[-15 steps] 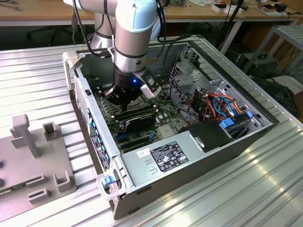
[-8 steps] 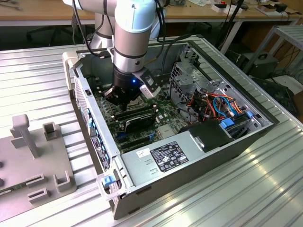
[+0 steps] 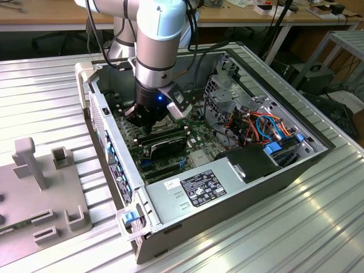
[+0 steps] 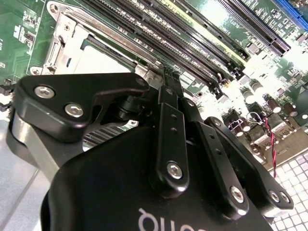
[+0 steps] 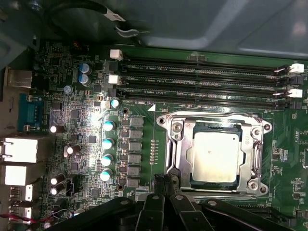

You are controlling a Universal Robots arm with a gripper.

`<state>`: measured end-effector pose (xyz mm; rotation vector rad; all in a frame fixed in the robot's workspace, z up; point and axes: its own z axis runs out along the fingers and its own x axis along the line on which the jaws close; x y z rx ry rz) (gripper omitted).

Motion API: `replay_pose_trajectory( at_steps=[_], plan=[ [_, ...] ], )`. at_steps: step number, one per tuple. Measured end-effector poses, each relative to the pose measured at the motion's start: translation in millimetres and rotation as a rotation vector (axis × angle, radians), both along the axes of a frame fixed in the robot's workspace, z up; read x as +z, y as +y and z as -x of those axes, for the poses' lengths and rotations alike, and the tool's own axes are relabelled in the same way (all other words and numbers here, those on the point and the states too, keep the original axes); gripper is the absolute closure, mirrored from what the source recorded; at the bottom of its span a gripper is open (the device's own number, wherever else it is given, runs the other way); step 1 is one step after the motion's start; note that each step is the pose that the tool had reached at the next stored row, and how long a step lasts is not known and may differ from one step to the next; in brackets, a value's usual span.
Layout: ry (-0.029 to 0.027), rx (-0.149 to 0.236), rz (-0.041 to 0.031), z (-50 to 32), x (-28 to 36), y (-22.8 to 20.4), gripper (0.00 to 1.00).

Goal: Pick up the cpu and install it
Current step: 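Install the second cpu locking lever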

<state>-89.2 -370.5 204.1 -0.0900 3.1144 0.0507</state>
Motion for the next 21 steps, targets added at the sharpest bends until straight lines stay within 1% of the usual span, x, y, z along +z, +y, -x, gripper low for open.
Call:
replay_pose_trajectory(
  at_steps=[18, 21],
  plan=[
    [0.0001, 0.0, 0.0, 0.6, -3.8, 0.1, 0.89],
    [0.0003, 0.0, 0.0003, 0.7, -5.4, 0.0, 0.89]
  ],
)
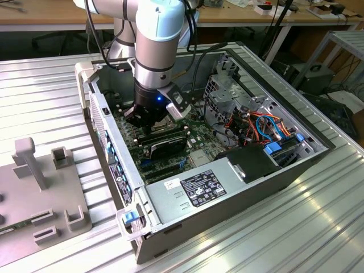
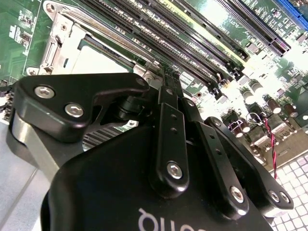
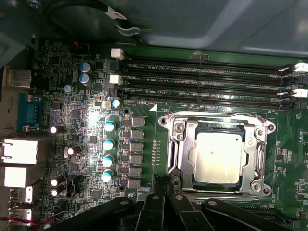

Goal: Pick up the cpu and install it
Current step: 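Install the second cpu locking lever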

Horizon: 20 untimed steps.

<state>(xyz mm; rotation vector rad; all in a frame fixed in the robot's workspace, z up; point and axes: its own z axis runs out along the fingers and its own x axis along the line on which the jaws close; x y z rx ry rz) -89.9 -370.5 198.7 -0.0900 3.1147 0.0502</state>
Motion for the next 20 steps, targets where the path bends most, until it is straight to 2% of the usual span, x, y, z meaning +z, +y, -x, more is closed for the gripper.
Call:
replay_pose_trajectory(
  at_steps=[6, 7, 8, 10, 20],
  plan=[
    [0.0004, 0.0, 0.0006, 0.2, 0.2, -0.2, 0.89],
    [-0.0011, 0.0, -0.0015, -0.3, 5.3, 0.5, 0.89],
    [-0.0009, 0.0, -0.0006, 0.2, 8.4, 0.3, 0.89],
    [-0.004, 0.0, -0.0015, 1.6, 7.6, 0.3, 0.89],
    [-0.0058, 0.0, -0.0021, 2.5, 7.3, 0.1, 0.89]
  ],
)
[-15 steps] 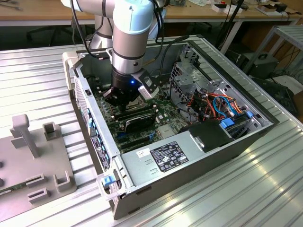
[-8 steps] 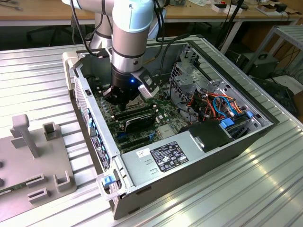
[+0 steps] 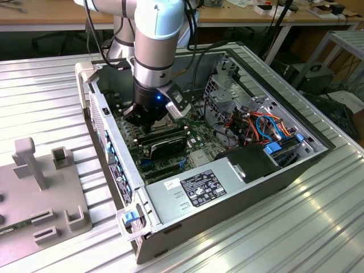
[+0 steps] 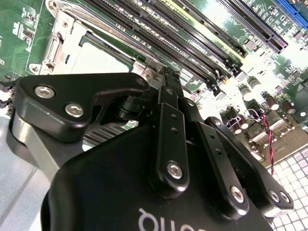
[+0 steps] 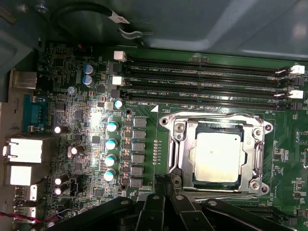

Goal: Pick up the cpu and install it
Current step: 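Install the second cpu locking lever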

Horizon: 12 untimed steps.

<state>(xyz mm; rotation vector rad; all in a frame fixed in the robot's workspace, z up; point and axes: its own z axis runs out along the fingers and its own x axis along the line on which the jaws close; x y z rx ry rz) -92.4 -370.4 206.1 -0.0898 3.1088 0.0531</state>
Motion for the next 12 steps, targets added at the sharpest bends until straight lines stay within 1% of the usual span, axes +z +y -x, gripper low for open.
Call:
replay_pose_trajectory(
  at_steps=[6, 12],
  plan=[
    [-0.0031, 0.0, -0.0012, 0.9, -1.6, -0.1, 0.89],
    [-0.0048, 0.0, -0.0022, 1.2, -2.5, 0.0, 0.89]
  ],
)
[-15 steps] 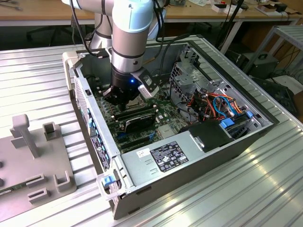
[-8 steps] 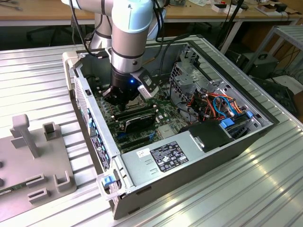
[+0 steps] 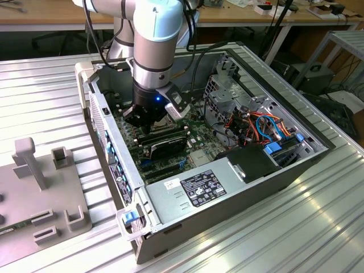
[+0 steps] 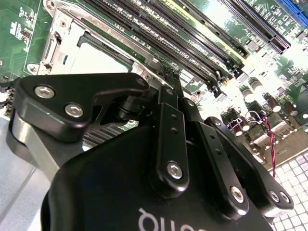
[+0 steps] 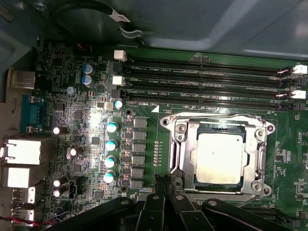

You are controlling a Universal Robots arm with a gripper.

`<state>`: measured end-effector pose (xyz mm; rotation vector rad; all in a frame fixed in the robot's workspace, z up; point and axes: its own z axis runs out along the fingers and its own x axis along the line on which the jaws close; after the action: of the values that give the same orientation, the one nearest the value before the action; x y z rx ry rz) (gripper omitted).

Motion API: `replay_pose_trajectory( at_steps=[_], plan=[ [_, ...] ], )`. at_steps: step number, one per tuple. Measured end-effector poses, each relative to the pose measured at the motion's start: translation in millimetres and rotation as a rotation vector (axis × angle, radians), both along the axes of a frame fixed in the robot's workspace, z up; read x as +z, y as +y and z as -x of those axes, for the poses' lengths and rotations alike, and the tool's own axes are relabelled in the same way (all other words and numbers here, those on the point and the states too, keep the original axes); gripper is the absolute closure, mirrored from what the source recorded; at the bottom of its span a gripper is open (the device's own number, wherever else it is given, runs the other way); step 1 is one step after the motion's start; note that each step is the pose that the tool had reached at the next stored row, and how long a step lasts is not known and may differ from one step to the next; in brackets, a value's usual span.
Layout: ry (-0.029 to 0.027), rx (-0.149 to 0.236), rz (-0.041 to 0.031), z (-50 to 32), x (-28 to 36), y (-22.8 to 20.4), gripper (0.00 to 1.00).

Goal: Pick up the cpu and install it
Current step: 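Install the second cpu locking lever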

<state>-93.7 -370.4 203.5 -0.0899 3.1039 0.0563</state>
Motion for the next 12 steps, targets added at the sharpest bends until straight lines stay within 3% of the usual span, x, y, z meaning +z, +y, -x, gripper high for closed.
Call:
replay_pose_trajectory(
  at_steps=[3, 5, 12],
  plan=[
    [0.0002, 0.0, 0.0002, 0.1, 0.8, -0.1, 0.89],
    [0.0001, 0.0, 0.0001, 0.1, 5.2, 0.0, 0.89],
    [0.0, 0.0, 0.0004, 0.0, 34.5, 0.2, 0.89]
  ],
)
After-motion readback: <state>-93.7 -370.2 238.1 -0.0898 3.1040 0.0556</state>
